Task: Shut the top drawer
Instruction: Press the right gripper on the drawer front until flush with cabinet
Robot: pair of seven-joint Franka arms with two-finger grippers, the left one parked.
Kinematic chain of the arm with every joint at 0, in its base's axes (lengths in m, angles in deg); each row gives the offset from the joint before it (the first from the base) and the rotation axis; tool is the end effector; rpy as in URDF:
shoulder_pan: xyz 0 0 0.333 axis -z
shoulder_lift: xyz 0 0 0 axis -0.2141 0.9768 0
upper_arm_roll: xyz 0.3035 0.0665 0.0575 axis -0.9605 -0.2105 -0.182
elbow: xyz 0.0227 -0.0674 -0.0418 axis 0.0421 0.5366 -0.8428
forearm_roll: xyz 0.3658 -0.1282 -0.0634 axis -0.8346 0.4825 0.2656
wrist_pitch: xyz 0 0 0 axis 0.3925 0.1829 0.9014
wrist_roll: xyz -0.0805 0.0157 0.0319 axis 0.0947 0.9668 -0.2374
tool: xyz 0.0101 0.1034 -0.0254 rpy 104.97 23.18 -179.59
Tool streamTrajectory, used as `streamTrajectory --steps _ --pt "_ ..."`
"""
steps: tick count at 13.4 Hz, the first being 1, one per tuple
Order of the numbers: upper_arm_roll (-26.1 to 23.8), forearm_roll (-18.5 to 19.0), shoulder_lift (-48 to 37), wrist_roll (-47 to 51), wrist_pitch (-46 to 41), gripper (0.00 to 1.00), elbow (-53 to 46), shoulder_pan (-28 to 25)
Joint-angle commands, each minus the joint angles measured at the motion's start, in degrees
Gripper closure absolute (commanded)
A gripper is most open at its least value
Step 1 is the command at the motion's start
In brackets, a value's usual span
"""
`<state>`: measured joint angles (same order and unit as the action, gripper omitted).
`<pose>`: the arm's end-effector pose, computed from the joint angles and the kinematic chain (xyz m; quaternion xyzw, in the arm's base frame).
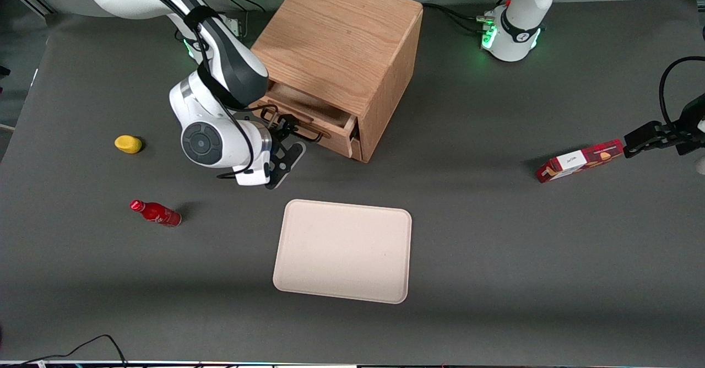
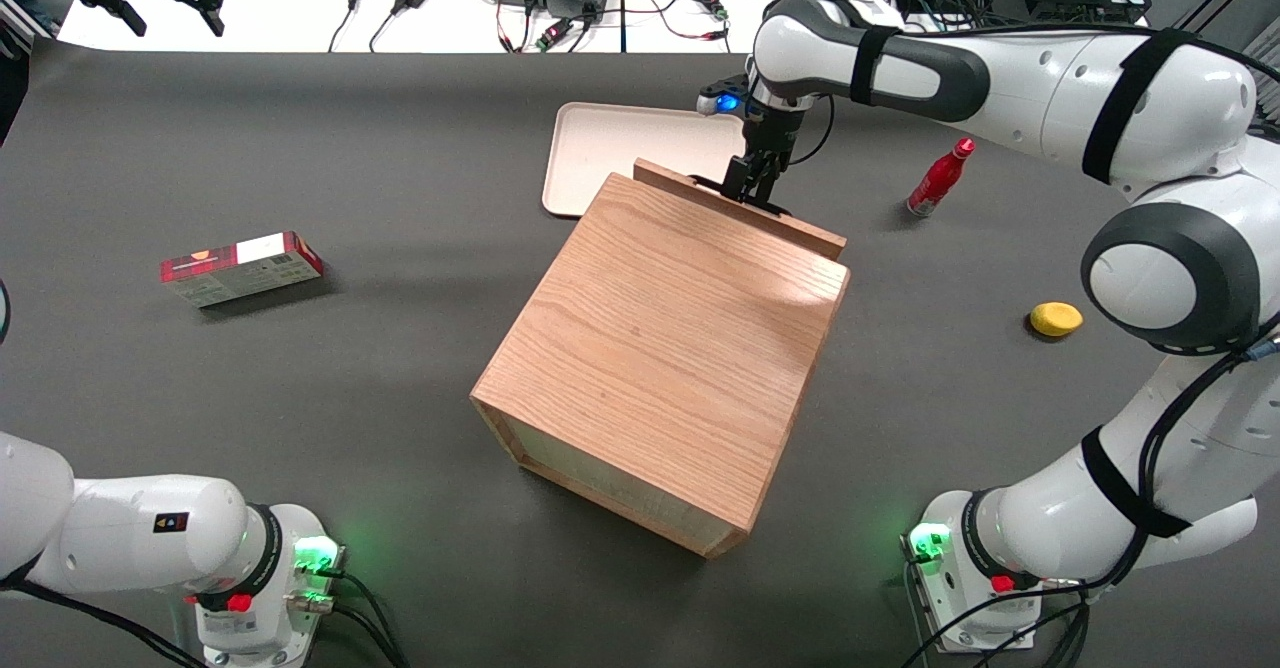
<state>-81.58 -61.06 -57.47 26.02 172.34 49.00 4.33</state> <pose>0.5323 0.3114 0.3623 -0.8963 -0.3827 0.1667 0.1497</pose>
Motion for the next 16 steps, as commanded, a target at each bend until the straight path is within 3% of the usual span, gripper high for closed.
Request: streamTrajectory --steps 1,16 --pt "-1.6 0.3 -1.7 3.4 1.6 0.0 2.5 0.2" --pt "-5.2 0.3 -1.9 6.3 2.6 0.0 3.9 0.3"
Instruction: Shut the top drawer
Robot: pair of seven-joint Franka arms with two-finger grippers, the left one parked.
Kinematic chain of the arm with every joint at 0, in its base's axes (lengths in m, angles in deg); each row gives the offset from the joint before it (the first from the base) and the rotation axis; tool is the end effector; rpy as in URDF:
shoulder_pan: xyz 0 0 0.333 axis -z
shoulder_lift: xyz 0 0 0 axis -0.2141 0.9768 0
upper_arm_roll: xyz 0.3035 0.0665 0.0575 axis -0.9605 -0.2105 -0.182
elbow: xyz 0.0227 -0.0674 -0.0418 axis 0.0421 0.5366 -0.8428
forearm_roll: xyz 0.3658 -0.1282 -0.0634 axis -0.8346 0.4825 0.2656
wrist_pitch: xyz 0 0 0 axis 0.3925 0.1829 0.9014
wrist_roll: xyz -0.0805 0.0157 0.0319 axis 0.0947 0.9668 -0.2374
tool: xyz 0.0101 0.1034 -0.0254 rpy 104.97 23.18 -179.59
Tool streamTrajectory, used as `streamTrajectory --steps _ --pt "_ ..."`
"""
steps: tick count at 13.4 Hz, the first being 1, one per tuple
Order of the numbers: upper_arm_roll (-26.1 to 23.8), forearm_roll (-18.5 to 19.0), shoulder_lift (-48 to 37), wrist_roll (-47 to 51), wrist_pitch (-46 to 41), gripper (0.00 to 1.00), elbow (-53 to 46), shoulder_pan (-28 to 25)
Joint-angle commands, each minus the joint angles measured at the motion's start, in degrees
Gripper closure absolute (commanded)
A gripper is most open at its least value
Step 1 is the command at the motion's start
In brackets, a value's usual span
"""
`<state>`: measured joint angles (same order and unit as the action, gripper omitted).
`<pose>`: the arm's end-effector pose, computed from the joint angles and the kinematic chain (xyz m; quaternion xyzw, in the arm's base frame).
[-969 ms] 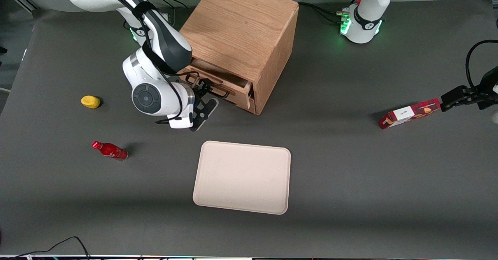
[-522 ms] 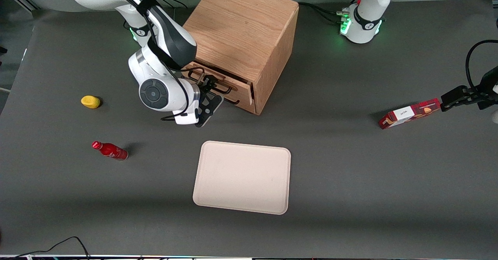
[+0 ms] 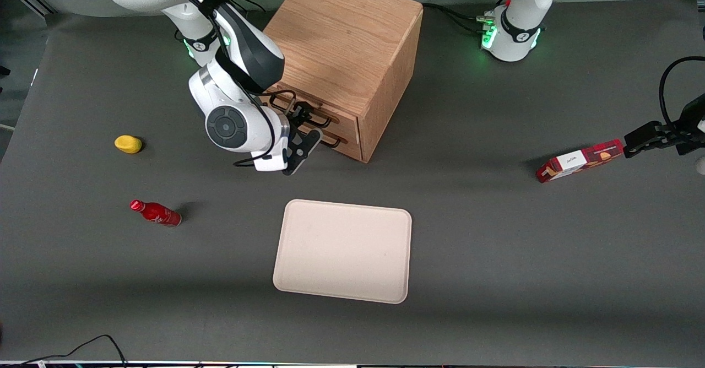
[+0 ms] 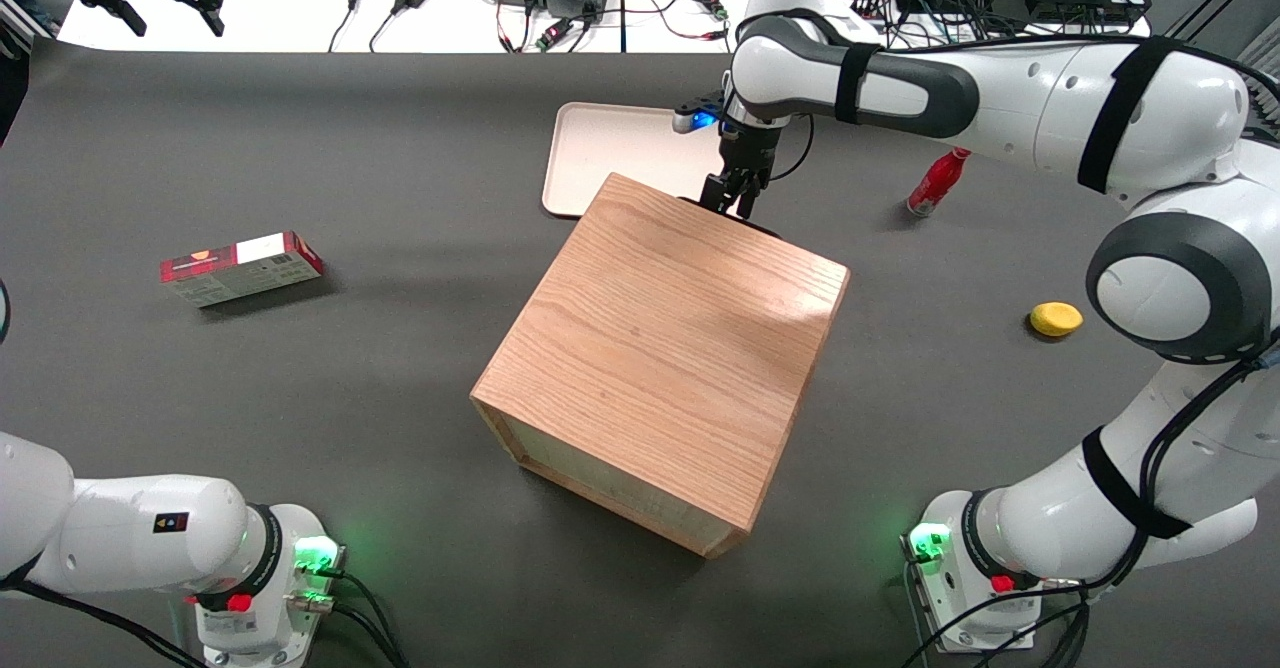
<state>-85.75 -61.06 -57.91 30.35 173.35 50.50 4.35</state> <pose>0.5061 0.3444 0.3632 -0.8963 -0.3799 0.1745 0.1480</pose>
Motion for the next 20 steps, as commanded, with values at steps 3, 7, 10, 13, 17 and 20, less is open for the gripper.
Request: streamTrajectory --steps 3,7,10,13,17,20 --pt "-1.6 0.3 -1.7 2.2 1.7 0.0 3.1 0.4" --pt "-1.7 0.3 -1.8 2.2 1.8 0.0 3.2 0.5" --pt "-1.7 0.3 -1.7 2.3 1.8 0.0 3.1 0.5" --pt "-1.6 0.3 -1.6 2.3 1.3 0.0 1.4 0.9" --pt "-0.8 0.3 -0.8 2.2 -3.3 0.0 -4.9 1.3" --pt "-0.6 0.4 -0.7 1.8 -5.9 0.0 -7.4 2.1"
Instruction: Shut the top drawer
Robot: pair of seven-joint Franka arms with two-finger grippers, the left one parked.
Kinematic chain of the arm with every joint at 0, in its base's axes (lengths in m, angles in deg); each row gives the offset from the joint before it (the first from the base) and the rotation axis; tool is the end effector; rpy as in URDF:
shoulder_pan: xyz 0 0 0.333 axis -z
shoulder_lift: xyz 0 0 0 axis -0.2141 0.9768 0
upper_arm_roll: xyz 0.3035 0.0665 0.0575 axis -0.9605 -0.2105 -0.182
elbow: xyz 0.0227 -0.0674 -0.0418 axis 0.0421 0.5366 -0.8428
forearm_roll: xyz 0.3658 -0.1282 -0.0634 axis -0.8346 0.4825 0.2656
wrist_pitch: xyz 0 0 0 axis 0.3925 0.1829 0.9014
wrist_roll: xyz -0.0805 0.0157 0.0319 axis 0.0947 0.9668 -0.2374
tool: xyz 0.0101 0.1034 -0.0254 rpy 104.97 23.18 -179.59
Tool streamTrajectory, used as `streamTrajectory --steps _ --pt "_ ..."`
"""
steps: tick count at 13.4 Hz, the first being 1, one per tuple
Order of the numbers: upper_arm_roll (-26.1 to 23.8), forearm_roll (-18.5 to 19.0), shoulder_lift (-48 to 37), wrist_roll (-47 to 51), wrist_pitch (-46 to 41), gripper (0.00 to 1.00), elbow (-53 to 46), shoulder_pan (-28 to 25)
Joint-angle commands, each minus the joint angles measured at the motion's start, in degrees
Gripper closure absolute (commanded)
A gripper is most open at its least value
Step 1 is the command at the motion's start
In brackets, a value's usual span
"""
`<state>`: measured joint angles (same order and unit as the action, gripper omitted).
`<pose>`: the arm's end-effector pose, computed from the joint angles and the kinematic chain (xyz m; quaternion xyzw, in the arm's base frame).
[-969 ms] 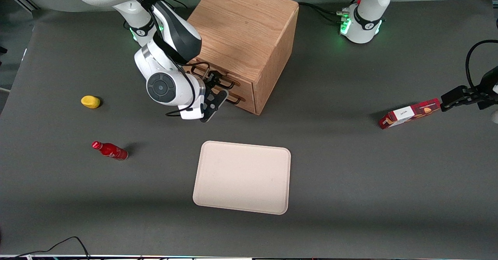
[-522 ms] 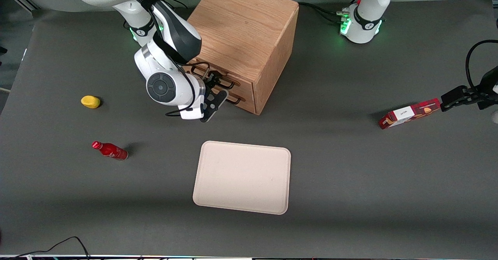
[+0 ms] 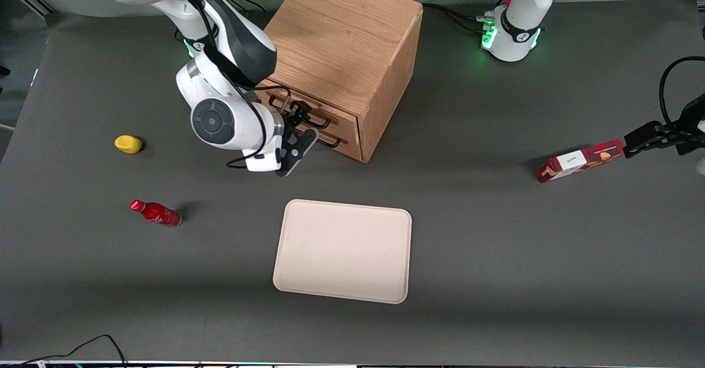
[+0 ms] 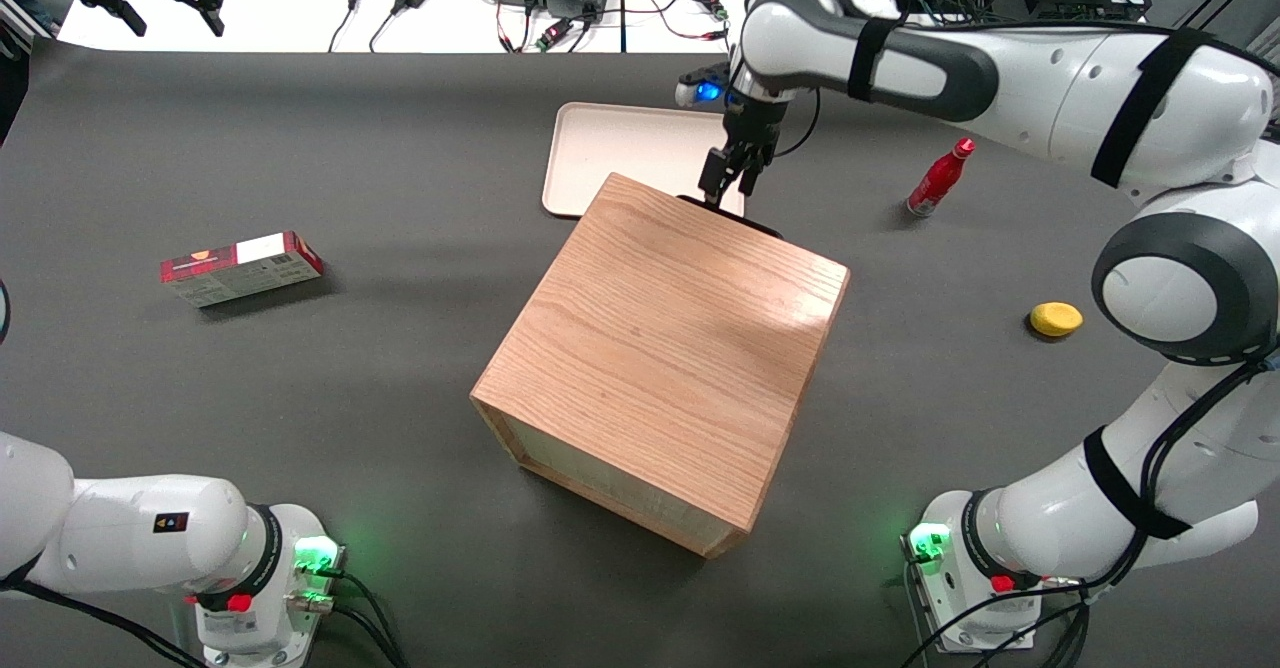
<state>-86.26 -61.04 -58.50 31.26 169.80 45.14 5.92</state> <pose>0.5256 0.3371 0.4070 -0.9027 -0.3715 0.1534 0.1533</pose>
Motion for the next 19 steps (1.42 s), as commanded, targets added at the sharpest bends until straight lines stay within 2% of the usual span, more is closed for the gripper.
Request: streamTrajectory --steps 1,3,8,11,15,19 --pt "-0.1 0.4 -0.1 0.9 -2.7 0.0 -2.5 0.6" --pt "0.4 0.4 -0.3 1.0 -4.1 0.0 -4.5 1.5" --pt "5.5 1.0 -5.3 5.6 -5.3 0.0 -7.3 2.7" --pt "8.7 7.8 -9.7 12.2 -5.3 0.0 -7.0 2.9" --pt "17.0 11.9 -14.8 21.7 -5.3 0.0 -6.8 2.9" --pt "25.1 11.9 -17.9 22.4 -5.3 0.0 -5.3 3.6"
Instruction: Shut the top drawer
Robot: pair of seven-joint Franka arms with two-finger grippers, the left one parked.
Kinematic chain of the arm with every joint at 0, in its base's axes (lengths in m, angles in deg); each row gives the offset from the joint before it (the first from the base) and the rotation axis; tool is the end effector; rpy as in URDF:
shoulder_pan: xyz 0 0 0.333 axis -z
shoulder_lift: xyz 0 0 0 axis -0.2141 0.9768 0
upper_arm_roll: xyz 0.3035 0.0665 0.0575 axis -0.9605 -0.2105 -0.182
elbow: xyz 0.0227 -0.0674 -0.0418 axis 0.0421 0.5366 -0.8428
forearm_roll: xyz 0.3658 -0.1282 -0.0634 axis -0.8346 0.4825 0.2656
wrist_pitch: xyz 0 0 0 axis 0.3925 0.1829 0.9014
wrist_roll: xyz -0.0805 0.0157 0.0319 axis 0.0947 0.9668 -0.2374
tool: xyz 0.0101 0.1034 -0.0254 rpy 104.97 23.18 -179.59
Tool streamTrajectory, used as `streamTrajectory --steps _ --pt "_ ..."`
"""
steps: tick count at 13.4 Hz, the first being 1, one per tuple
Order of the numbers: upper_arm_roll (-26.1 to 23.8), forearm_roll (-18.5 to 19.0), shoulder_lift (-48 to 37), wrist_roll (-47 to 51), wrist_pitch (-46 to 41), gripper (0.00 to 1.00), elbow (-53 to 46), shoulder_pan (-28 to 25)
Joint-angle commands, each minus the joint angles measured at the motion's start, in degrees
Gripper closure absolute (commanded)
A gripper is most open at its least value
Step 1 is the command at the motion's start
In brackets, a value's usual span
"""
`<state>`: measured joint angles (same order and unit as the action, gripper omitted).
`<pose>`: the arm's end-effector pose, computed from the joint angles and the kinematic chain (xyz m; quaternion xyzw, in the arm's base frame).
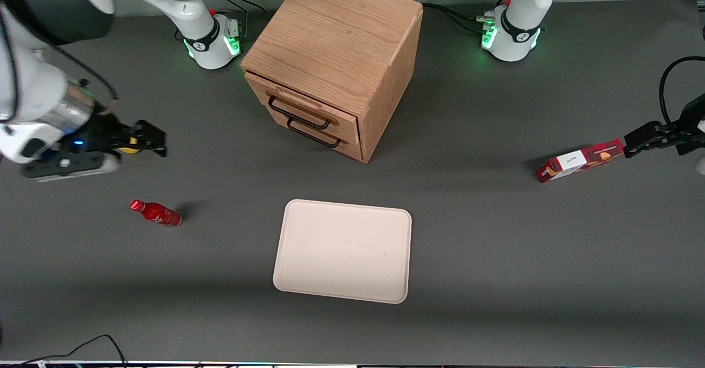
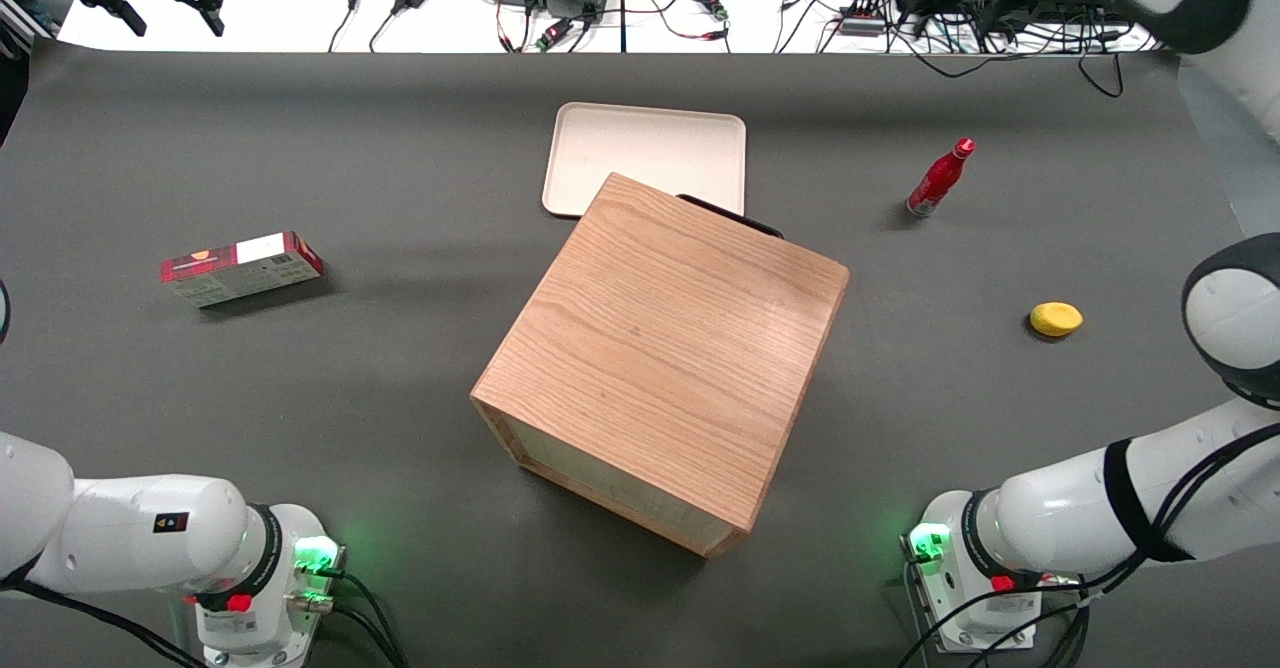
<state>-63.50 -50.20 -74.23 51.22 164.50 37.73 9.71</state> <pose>0.5839 0.0718 0.6017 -0.9998 -0.0147 -0.0088 0.0079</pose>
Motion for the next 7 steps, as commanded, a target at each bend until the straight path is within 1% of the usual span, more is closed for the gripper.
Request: streamTrajectory --steps 1,2,7 --pt "3.9 1.1 -3.1 2.4 0.0 0.0 3.0 -0.2" --pt "4.9 1.1 -3.9 2.3 0.1 0.0 4.2 -0.2" --pt "6.8 1.0 -6.9 2.3 1.5 0.0 8.9 -0.2"
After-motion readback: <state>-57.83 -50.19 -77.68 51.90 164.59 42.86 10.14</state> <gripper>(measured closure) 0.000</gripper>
